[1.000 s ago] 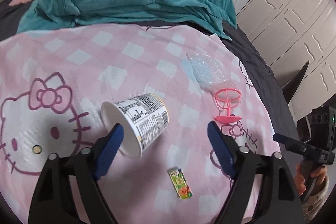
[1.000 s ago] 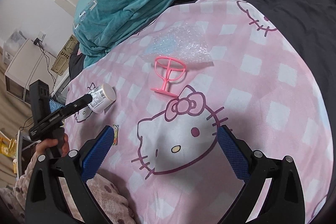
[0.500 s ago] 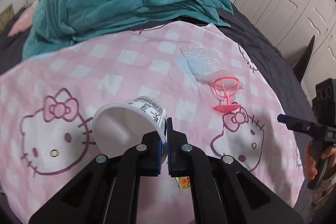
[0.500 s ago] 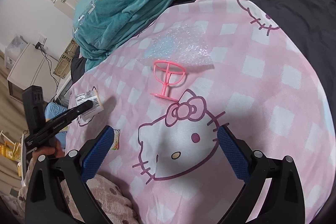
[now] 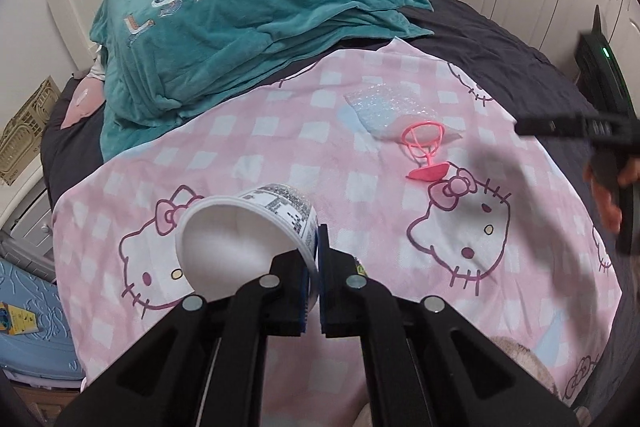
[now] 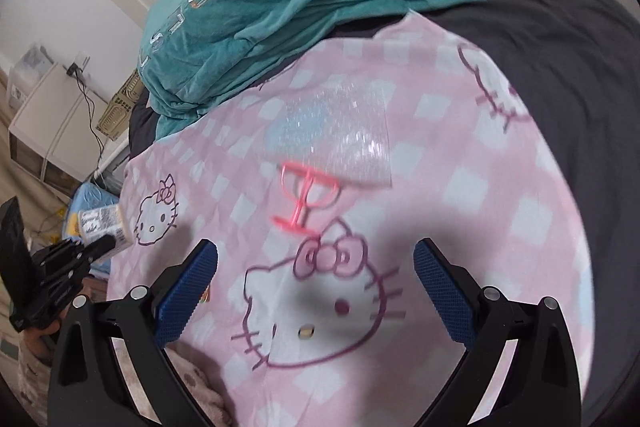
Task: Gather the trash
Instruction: 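Grasp the clear bubble wrap with the right tool while the left tool holds the cup, then carry the cup and bubble wrap in both tools over the trash bin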
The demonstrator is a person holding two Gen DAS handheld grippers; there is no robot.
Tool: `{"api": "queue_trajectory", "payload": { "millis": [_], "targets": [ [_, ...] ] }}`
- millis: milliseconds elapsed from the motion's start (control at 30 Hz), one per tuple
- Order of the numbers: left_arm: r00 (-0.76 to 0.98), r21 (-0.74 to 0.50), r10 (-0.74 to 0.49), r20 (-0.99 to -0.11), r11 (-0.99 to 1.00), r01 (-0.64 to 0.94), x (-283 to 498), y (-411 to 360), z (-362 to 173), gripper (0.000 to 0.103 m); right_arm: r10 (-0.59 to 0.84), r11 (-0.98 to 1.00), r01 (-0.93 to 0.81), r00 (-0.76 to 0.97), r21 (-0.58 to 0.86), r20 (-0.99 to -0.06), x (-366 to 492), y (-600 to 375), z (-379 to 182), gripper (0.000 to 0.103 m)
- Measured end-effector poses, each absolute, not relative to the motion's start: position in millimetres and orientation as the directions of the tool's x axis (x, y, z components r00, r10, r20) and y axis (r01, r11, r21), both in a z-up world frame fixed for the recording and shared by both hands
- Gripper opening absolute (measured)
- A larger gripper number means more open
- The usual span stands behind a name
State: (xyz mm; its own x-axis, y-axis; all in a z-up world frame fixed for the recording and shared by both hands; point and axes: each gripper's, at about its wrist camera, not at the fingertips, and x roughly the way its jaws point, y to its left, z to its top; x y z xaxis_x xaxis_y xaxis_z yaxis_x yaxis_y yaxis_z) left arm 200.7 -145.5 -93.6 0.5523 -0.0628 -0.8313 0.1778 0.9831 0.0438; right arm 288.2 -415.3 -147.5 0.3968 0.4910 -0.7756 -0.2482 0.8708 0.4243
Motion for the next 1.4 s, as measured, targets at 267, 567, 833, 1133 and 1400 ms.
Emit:
{"api": "queue_trajectory", "payload": {
  "millis": [267, 567, 833, 1133, 1400],
  "targets": [
    [0.572, 0.065, -0.021, -0.82, 0.99, 0.129, 191.3, -129.4, -89.1, 0.004, 0.461, 0.873, -0.318, 0.289, 0.37, -0.839, 382.7, -362.0, -157.6, 0.096],
    [0.588, 0.084, 0.013, -0.809, 0.992, 0.093, 190.4, -119.1, -81.6, 0.004, 0.334, 0.908, -0.321, 0.172, 0.268, -0.927, 437.5, -324.6, -210.5, 0.096],
    [0.609, 0.1, 0.023, -0.793, 0.991, 0.092, 185.1, -120.6, -68.7, 0.004, 0.252, 0.924, -0.318, 0.092, 0.212, -0.963, 453.1, -315.0, -247.1, 0.094],
    [0.611, 0.097, 0.02, -0.792, 0.991, 0.093, 180.8, -125.6, -63.5, 0.004, 0.279, 0.922, -0.307, 0.108, 0.235, -0.954, 441.5, -331.3, -234.1, 0.012],
    [0.628, 0.124, 0.021, -0.778, 0.985, 0.121, 177.1, -138.4, -49.9, 0.004, 0.341, 0.918, -0.295, 0.249, 0.264, -0.907, 426.0, -377.4, -174.9, 0.006]
  ]
}}
